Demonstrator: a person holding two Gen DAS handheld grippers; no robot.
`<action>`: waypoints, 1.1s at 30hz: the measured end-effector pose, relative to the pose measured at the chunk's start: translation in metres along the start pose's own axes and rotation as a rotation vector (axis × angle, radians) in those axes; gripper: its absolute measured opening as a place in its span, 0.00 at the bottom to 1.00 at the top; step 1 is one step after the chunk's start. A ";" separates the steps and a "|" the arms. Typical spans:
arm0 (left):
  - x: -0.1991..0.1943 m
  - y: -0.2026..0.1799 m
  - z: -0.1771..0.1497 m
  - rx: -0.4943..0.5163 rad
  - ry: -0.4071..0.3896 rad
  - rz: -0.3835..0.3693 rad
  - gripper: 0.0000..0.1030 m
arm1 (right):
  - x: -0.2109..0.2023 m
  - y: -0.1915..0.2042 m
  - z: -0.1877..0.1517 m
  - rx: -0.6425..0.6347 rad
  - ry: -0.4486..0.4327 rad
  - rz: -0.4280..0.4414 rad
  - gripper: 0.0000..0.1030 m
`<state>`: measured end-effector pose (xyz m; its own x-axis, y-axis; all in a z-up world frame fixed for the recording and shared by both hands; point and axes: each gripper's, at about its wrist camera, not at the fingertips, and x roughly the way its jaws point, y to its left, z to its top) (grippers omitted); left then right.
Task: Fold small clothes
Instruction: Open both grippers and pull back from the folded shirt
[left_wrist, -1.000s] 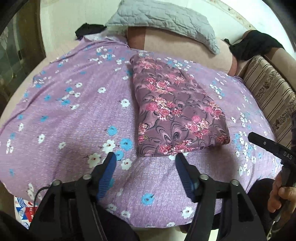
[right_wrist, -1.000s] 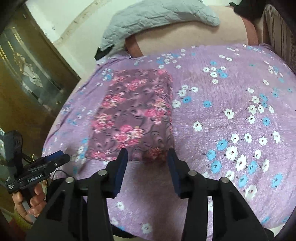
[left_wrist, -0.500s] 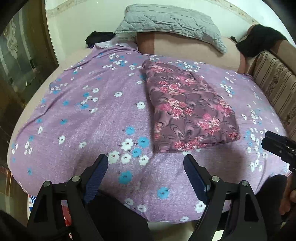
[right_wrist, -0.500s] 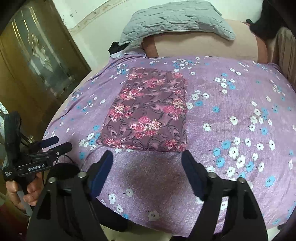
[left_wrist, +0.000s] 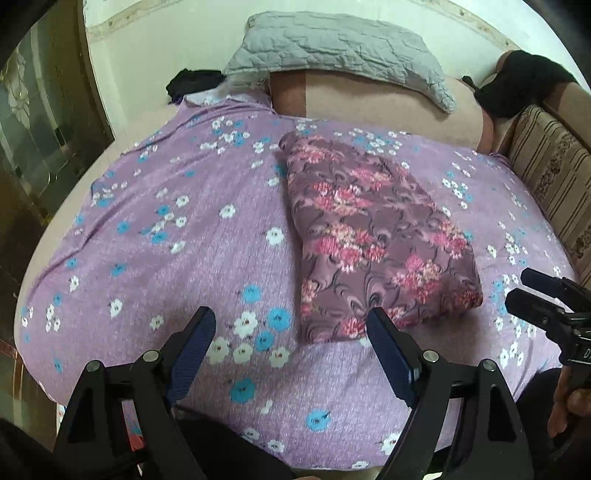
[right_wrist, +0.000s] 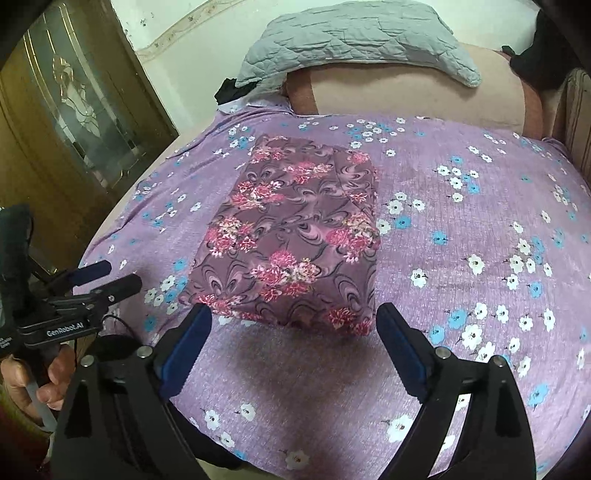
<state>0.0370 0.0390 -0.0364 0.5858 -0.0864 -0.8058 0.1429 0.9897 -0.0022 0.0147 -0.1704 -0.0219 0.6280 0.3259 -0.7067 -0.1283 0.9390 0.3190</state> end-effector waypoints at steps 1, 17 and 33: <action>-0.001 -0.001 0.003 0.003 -0.007 0.000 0.82 | 0.000 -0.001 0.002 -0.001 -0.002 0.001 0.88; 0.011 -0.013 0.025 0.045 -0.028 0.050 0.82 | 0.005 -0.004 0.034 -0.032 -0.007 0.010 0.97; 0.044 -0.013 0.035 0.070 -0.029 0.094 0.82 | 0.050 -0.005 0.044 -0.066 0.036 -0.002 0.99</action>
<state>0.0881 0.0180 -0.0510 0.6221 0.0018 -0.7829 0.1410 0.9834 0.1143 0.0805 -0.1636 -0.0306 0.6001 0.3262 -0.7304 -0.1779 0.9446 0.2757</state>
